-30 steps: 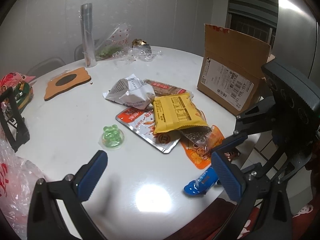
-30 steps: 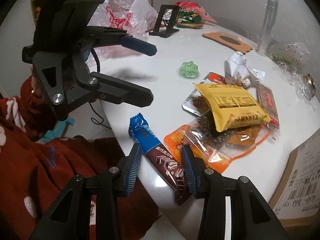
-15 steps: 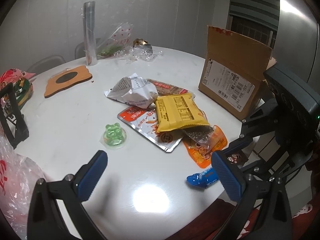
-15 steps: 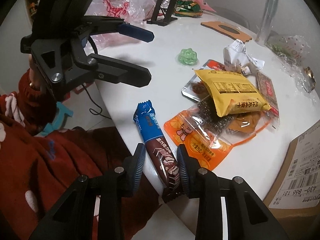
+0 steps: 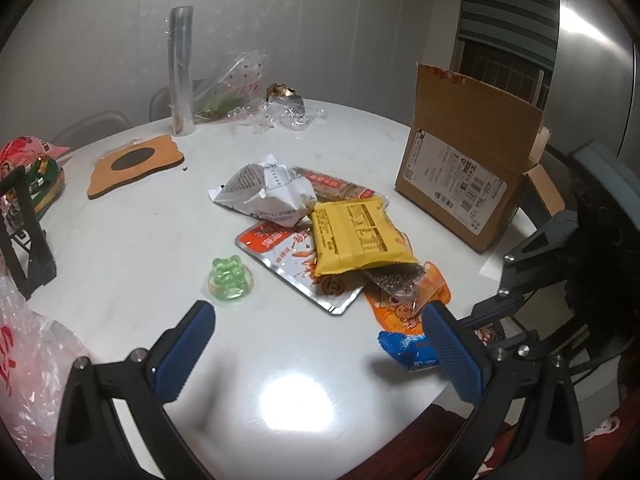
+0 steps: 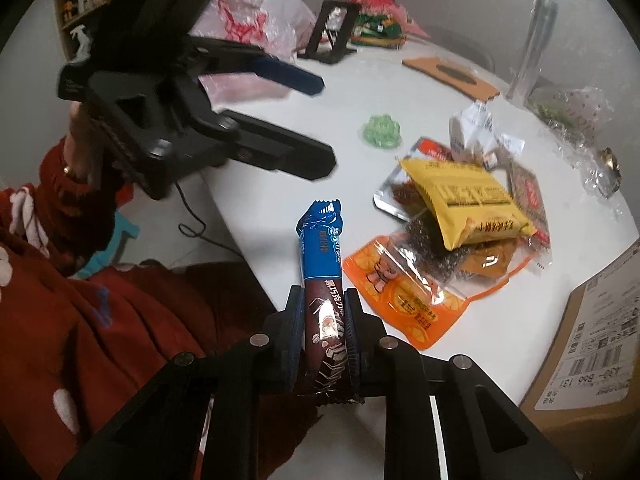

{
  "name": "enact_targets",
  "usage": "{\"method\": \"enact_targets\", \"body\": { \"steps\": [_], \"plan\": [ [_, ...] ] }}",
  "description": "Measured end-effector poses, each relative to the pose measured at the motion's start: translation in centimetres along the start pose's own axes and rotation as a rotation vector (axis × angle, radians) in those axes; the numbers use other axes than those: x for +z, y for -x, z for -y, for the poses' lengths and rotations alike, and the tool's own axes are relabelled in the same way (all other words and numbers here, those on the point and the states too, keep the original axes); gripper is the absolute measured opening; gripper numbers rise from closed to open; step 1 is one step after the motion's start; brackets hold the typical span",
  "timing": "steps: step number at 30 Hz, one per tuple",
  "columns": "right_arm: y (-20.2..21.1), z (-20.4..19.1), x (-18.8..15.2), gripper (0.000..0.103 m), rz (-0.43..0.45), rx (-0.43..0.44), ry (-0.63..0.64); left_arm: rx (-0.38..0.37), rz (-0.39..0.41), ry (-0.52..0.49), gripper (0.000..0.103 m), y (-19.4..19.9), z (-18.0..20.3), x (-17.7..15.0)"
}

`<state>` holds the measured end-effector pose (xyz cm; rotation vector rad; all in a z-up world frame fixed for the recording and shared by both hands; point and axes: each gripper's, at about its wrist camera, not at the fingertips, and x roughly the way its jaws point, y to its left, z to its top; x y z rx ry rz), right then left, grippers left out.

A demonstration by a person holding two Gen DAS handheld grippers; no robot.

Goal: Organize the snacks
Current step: 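Grasp the blue chocolate bar with the right tool while the left tool grasps the yellow cracker pack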

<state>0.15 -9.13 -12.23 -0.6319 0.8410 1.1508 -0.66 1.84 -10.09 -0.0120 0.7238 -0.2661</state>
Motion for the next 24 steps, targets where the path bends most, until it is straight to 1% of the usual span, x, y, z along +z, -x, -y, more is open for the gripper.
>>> {"method": "enact_targets", "body": {
  "steps": [2, 5, 6, 8, 11, 12, 15, 18, 19, 22, 24],
  "plan": [
    [0.7, -0.4, 0.1, 0.014, 0.025, -0.023, -0.002, 0.002, 0.007, 0.003, 0.102, 0.0, -0.1, 0.2],
    [1.8, -0.4, 0.3, 0.014, 0.071, -0.063, -0.038, 0.001, 0.02, 0.018, 0.102, 0.1, -0.4, 0.7],
    [2.2, -0.4, 0.3, 0.014, 0.084, -0.092, -0.06, -0.007, 0.024, 0.023, 0.102, 0.2, -0.4, 0.8],
    [3.0, -0.1, 0.2, 0.014, 0.103, -0.199, -0.115, -0.024, 0.029, 0.025, 0.102, 0.0, -0.4, 1.2],
    [4.2, 0.8, -0.4, 0.014, 0.139, -0.282, -0.232, -0.033, 0.025, 0.015, 0.102, -0.6, 0.1, 1.9],
    [4.5, 1.0, -0.7, 0.014, 0.153, -0.33, -0.274, -0.038, 0.022, 0.009, 0.102, -1.0, 0.4, 2.1],
    [4.7, 1.1, -1.7, 0.014, 0.164, -0.43, -0.343, -0.055, 0.004, -0.005, 0.102, -2.6, 1.2, 3.0],
    [4.9, 1.6, -3.0, 0.014, 0.207, -0.458, -0.44, -0.07, -0.025, -0.01, 0.101, -4.4, 2.1, 3.7],
    [4.8, 1.6, -3.3, 0.014, 0.226, -0.484, -0.463, -0.074, -0.037, -0.013, 0.1, -5.2, 2.4, 4.0],
    [4.2, 1.7, -3.9, 0.014, 0.244, -0.534, -0.499, -0.044, -0.067, -0.014, 0.1, -7.1, 2.9, 4.8],
    [3.5, 2.1, -4.1, 0.014, 0.254, -0.538, -0.53, -0.032, -0.084, -0.027, 0.1, -8.1, 3.0, 5.2]
  ]
}}
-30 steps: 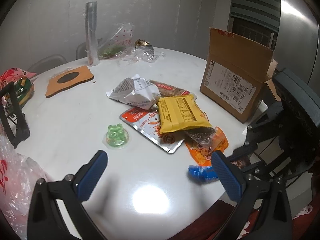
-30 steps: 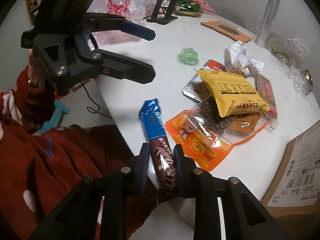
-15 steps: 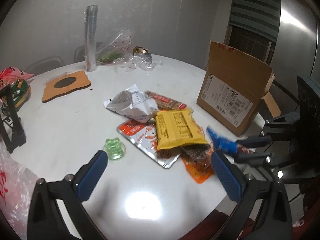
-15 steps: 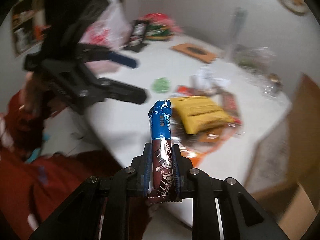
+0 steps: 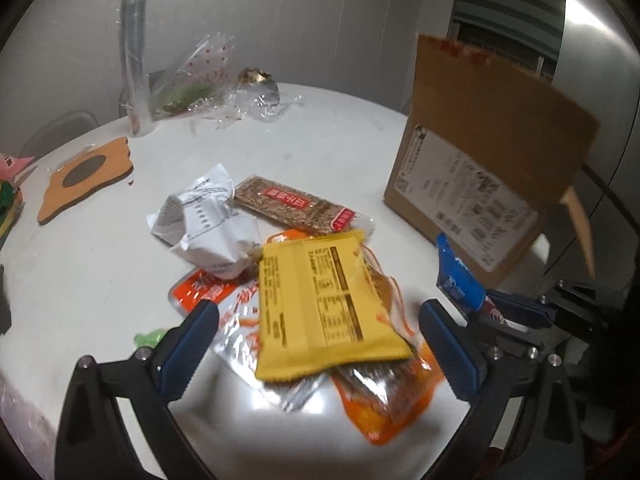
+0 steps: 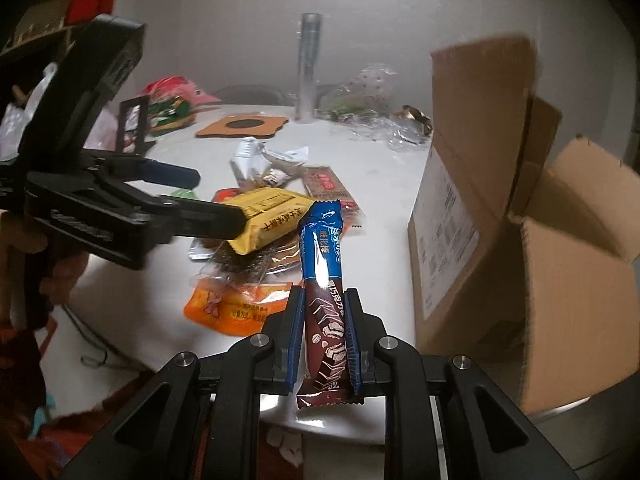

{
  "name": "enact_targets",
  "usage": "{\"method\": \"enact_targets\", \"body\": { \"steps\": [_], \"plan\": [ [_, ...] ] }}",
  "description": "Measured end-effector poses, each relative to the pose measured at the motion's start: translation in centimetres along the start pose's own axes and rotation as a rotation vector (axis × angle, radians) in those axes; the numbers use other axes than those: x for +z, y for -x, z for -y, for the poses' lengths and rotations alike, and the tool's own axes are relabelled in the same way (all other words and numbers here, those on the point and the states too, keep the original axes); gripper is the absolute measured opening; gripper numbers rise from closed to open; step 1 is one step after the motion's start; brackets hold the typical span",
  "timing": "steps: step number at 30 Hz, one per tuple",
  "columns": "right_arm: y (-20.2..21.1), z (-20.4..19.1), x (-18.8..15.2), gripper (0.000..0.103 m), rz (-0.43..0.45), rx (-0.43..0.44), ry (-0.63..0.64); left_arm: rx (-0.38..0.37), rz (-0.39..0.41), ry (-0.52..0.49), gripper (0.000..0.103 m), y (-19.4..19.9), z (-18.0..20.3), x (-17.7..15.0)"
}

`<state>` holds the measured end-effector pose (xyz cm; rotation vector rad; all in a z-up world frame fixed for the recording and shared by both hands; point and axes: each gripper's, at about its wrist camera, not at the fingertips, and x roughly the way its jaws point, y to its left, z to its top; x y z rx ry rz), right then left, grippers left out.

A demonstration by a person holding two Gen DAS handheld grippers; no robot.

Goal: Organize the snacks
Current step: 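Grasp the blue chocolate bar with the right tool while the left tool grasps the yellow cracker pack, then carry both snacks into the cardboard box and open both tools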

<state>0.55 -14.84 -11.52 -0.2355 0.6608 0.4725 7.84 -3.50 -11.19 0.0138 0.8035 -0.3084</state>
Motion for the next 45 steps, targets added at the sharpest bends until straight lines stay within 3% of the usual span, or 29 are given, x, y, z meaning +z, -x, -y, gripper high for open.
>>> {"method": "enact_targets", "body": {
  "steps": [8, 11, 15, 32, 45],
  "plan": [
    [-2.3, 1.0, -0.5, 0.014, -0.003, -0.089, -0.063, -0.007, -0.056, 0.045, 0.093, -3.0, -1.4, 0.7],
    [-2.9, 1.1, -0.6, 0.014, -0.019, -0.093, -0.053, -0.031, -0.057, 0.051, 0.087, -3.3, -1.5, 0.7],
    [-3.8, 1.3, -0.6, 0.015, -0.04, -0.095, -0.051, -0.068, -0.061, 0.045, 0.072, -3.2, -1.3, 0.8],
    [-5.2, 1.6, -0.9, 0.017, -0.05, -0.075, -0.086, -0.063, -0.066, -0.007, 0.071, -1.9, -0.1, -0.1],
    [-5.4, 1.5, -1.1, 0.023, -0.02, -0.065, -0.108, -0.008, -0.056, -0.009, 0.068, -2.7, 0.3, 0.1]
  ]
}}
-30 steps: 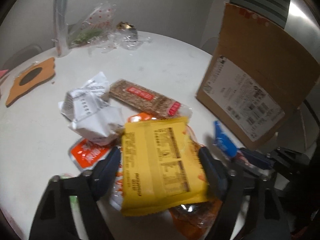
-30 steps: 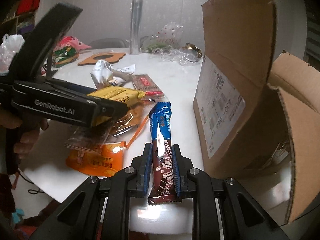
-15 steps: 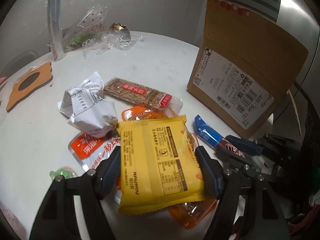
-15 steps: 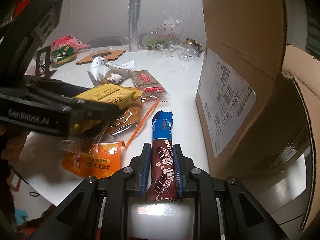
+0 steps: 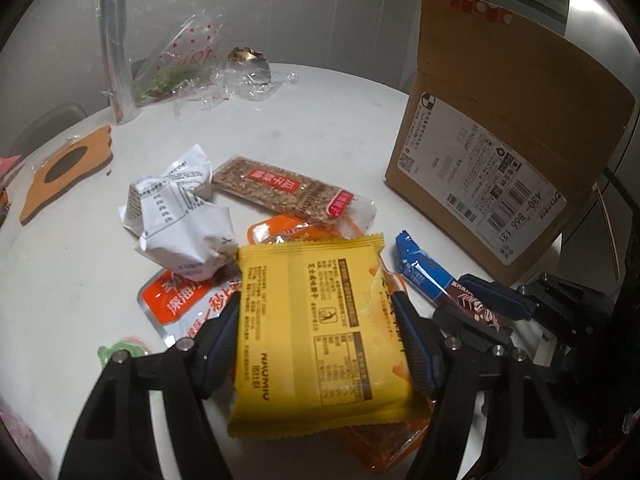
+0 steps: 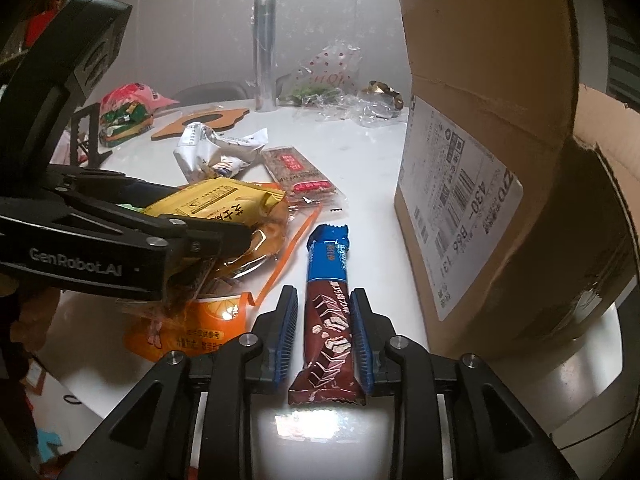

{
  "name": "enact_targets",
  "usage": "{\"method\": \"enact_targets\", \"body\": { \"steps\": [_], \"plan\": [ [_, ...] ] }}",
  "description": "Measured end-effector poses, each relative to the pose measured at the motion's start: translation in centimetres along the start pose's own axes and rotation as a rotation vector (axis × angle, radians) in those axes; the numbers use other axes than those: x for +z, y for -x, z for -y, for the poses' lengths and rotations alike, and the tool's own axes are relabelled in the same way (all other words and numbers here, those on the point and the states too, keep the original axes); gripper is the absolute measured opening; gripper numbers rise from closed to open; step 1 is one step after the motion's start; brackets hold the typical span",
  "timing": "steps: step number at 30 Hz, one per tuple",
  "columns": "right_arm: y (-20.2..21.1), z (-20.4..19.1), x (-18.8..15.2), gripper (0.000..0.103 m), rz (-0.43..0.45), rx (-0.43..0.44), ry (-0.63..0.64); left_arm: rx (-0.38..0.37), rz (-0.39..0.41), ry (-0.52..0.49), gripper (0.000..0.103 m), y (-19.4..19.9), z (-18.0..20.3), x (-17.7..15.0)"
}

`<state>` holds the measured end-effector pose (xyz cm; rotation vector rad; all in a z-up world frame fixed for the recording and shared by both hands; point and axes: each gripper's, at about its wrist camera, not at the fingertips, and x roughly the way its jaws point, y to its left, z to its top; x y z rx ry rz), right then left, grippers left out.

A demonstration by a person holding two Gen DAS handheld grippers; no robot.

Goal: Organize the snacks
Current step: 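Carry both snacks into the cardboard box and open both tools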

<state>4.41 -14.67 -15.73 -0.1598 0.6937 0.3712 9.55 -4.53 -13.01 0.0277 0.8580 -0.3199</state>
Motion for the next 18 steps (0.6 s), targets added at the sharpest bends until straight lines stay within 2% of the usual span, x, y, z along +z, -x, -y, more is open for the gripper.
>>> {"method": "enact_targets", "body": {
  "steps": [2, 4, 14, 18],
  "plan": [
    [-0.1, -0.1, 0.0, 0.022, 0.003, -0.009, 0.007, -0.001, 0.002, 0.002, 0.068, 0.1, 0.0, 0.0],
    [0.0, 0.0, 0.0, 0.014, 0.006, -0.015, 0.006, 0.001, 0.005, 0.003, 0.068, 0.2, 0.1, -0.1],
    [1.7, -0.4, 0.1, 0.014, 0.052, -0.017, 0.018, 0.01, 0.08, -0.02, 0.068, 3.4, 0.7, -0.2],
    [3.2, -0.7, 0.5, 0.014, 0.081, 0.031, 0.029, 0.002, 0.121, -0.012, 0.068, 5.6, 0.4, -0.3]
  ]
}}
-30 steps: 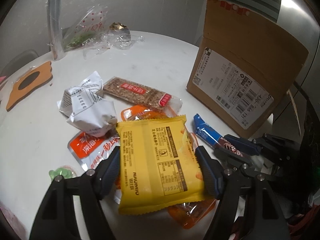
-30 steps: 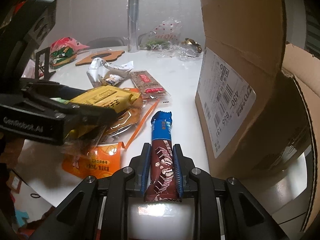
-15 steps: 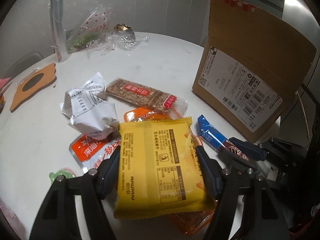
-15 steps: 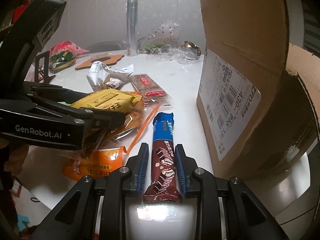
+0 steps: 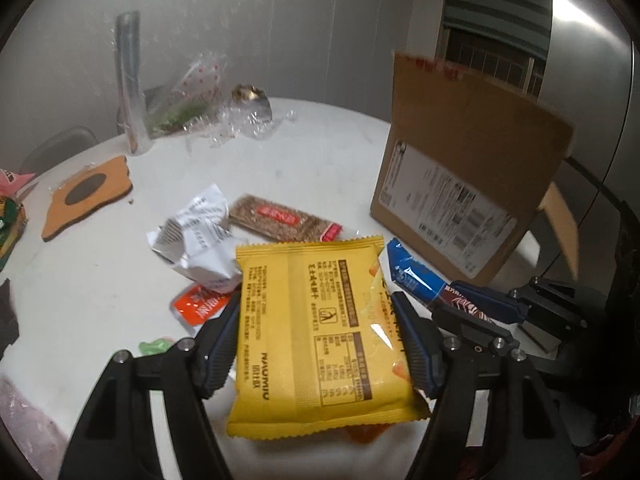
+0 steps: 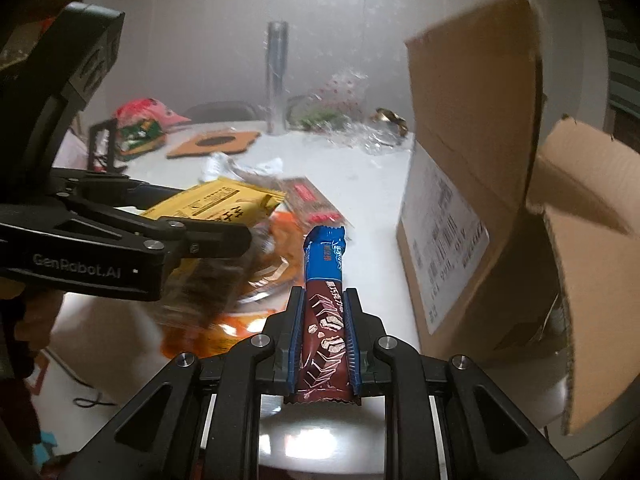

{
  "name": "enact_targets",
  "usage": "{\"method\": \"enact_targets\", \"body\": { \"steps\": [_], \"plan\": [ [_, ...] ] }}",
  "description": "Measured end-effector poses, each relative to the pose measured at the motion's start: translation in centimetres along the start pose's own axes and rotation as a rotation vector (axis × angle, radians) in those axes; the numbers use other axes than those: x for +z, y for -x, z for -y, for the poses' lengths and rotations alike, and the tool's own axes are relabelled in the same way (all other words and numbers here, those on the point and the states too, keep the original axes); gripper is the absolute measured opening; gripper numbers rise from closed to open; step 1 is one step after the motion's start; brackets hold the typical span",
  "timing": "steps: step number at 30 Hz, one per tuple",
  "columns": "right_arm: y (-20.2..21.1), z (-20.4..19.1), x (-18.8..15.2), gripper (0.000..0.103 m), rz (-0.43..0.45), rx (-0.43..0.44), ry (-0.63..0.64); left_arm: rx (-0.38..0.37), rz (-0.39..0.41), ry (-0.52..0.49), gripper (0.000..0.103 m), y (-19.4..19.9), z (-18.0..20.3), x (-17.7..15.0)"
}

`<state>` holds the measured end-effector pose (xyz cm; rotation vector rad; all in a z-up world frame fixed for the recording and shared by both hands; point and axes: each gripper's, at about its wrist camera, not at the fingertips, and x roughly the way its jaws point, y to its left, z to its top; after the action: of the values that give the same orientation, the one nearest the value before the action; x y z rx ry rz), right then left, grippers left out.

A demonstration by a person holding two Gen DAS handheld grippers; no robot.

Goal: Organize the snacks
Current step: 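Carry both snacks into the cardboard box and open both tools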

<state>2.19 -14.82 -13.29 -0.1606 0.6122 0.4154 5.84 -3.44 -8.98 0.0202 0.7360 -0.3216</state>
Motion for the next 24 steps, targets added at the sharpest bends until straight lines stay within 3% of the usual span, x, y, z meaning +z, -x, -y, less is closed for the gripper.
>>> {"method": "enact_targets", "body": {
  "steps": [5, 11, 15, 18, 22, 24],
  "plan": [
    [1.8, -0.8, 1.1, 0.014, 0.045, 0.028, 0.031, 0.02, 0.07, -0.012, 0.068, 3.5, -0.3, 0.8],
    [4.6, -1.5, 3.2, 0.014, 0.117, 0.121, 0.064, 0.033, 0.163, -0.041, 0.068, 8.0, 0.1, 3.0],
    [6.7, -1.7, 4.7, 0.014, 0.16, 0.156, 0.1, 0.014, 0.215, -0.069, 0.068, 10.3, 1.2, 5.0],
    [8.0, -0.9, 5.8, 0.014, 0.185, 0.207, 0.087, 0.015, 0.24, -0.112, 0.068, 11.2, 2.9, 6.8],
    [10.0, 1.2, 6.9, 0.014, 0.227, 0.188, 0.08, -0.045, 0.232, -0.159, 0.068, 11.0, 4.8, 9.4],
    [11.0, 2.6, 7.2, 0.014, 0.244, 0.17, 0.072, -0.037, 0.233, -0.194, 0.068, 10.5, 6.3, 10.7]
  ]
}}
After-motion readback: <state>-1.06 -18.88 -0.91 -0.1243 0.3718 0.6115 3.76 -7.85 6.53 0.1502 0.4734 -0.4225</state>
